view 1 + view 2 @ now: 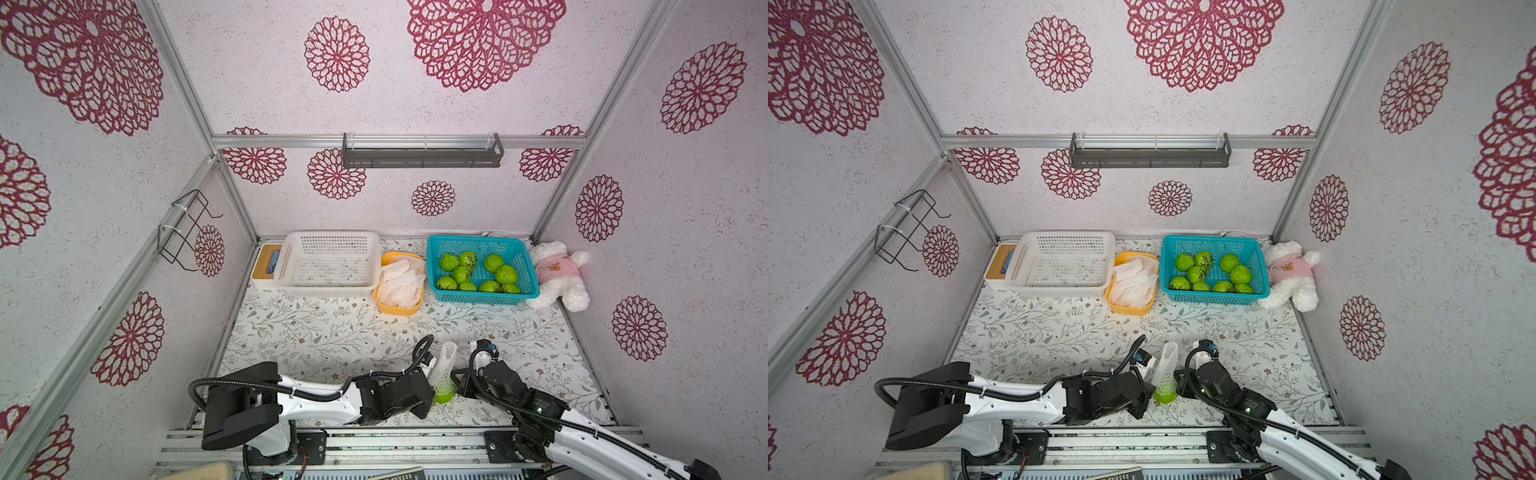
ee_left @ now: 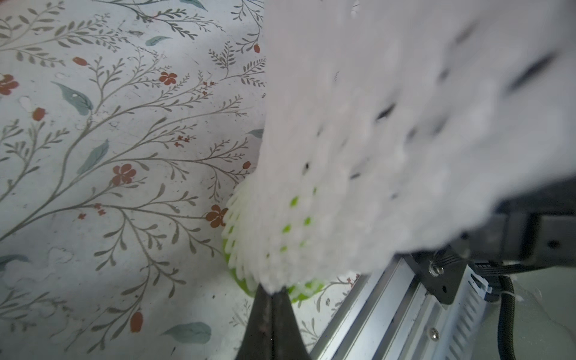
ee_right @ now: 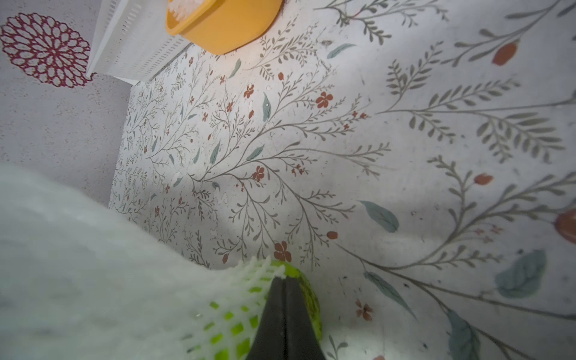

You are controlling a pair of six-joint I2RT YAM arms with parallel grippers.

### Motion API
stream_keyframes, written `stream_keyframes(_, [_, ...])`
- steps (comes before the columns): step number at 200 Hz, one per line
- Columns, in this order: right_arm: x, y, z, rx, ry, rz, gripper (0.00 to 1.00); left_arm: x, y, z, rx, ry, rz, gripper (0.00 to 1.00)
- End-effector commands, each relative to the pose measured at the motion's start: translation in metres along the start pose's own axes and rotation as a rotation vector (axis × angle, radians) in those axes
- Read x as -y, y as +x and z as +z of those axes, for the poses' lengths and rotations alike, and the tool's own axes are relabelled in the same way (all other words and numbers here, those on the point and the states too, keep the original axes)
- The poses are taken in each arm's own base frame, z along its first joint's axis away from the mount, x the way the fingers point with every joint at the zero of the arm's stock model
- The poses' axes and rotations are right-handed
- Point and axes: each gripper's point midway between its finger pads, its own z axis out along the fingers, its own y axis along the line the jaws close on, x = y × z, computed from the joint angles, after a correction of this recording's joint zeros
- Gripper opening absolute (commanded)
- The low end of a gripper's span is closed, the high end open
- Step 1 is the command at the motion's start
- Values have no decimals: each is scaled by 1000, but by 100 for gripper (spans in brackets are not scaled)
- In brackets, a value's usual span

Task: Sleeve custard apples in foam nets
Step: Put on the foam net on the custard apple.

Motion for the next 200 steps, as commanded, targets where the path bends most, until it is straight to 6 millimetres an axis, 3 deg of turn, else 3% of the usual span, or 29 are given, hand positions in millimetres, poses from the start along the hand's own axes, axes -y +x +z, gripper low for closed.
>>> stream_keyframes(1, [22, 7, -1, -14, 85, -36, 0, 2, 5, 2, -14, -24, 28, 0])
stream_keyframes(50, [37, 10, -4, 0, 131, -37, 0, 9, 8, 2, -26, -27, 39, 0])
stream_keyframes(113, [33, 15, -4, -25, 92, -64, 0, 12, 20, 8, -66, -9, 34, 0])
stream_keyframes(200, [43, 35, 0, -103, 96, -95, 0, 15, 30, 14, -105, 10, 17, 0])
